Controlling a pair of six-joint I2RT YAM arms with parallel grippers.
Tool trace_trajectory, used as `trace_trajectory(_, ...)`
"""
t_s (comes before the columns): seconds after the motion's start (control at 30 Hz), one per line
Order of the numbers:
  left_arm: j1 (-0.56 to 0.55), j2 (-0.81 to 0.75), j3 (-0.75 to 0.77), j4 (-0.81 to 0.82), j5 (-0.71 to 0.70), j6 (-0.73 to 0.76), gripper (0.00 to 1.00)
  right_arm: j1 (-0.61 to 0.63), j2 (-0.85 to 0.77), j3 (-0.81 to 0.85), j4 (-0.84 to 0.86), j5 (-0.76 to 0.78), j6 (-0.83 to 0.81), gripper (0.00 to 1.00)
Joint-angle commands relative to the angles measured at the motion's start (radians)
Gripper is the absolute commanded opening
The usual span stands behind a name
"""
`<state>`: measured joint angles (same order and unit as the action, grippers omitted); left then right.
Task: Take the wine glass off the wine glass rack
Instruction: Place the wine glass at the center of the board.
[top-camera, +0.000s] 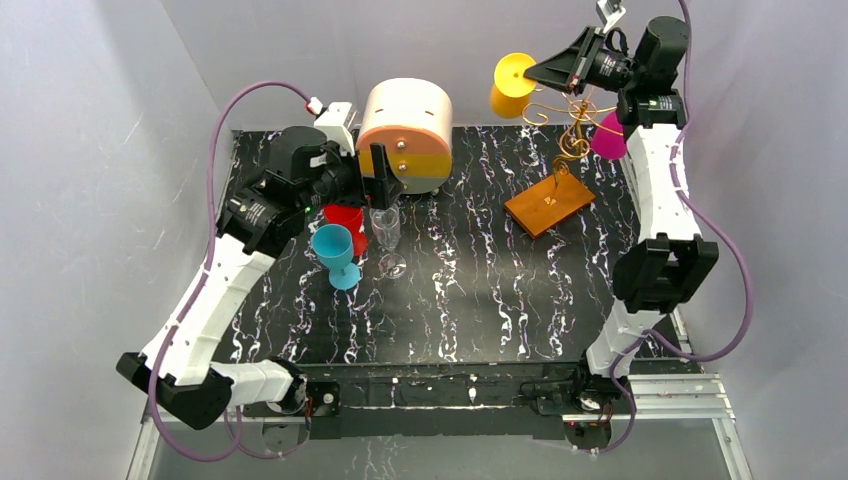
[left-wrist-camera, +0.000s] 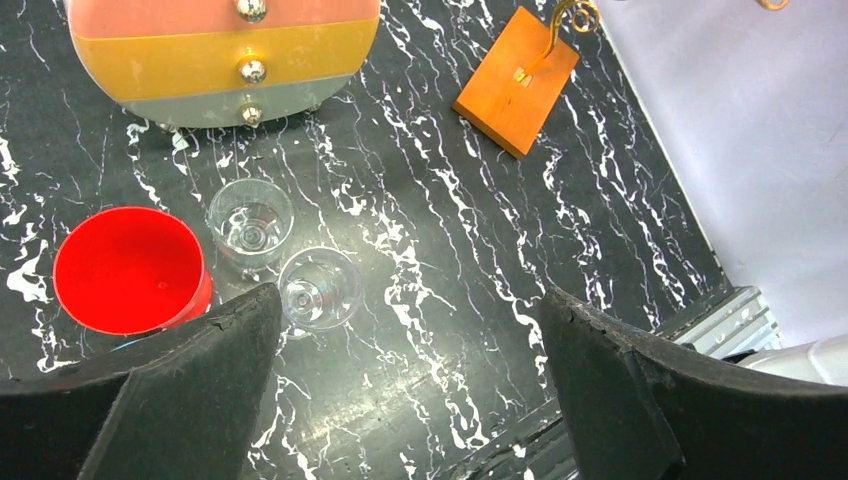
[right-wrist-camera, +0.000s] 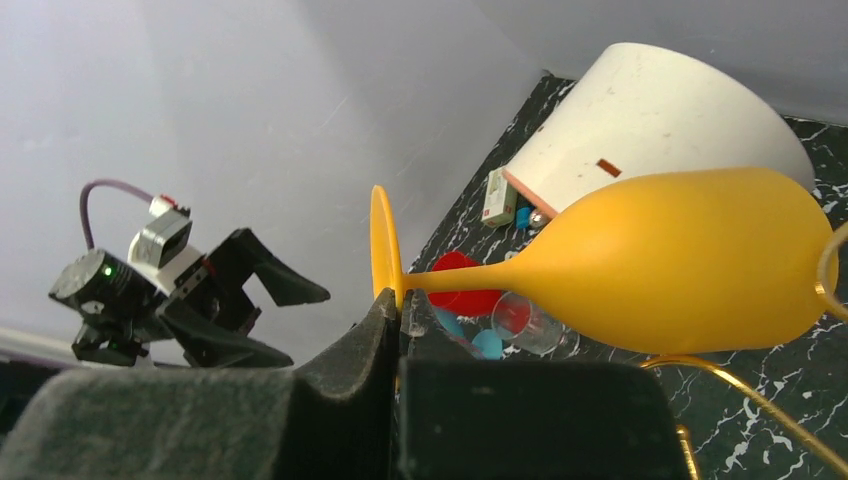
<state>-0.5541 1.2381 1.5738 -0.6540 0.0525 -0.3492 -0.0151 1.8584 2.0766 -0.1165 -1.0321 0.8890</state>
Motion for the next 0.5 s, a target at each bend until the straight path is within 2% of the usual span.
trace_trajectory(0.0, -0.001, -0.044, 0.005, 0.022, -0.013, -0.024, 0.98, 0.013, -0.097, -0.051, 0.024, -0.083, -0.085, 0.01)
trace_trajectory(0.23, -0.002, -0.051, -0.005, 0.05, 0.025, -0.046, 0.98, 0.079, -0.203, -0.173, -0.02, -0.13, -0.185, 0.01)
trace_trajectory(0.47, -0.001, -0.058, -0.01, 0.103, 0.099, -0.066, 0.98, 0.159, -0.29, -0.266, -0.107, -0.103, -0.29, 0.01)
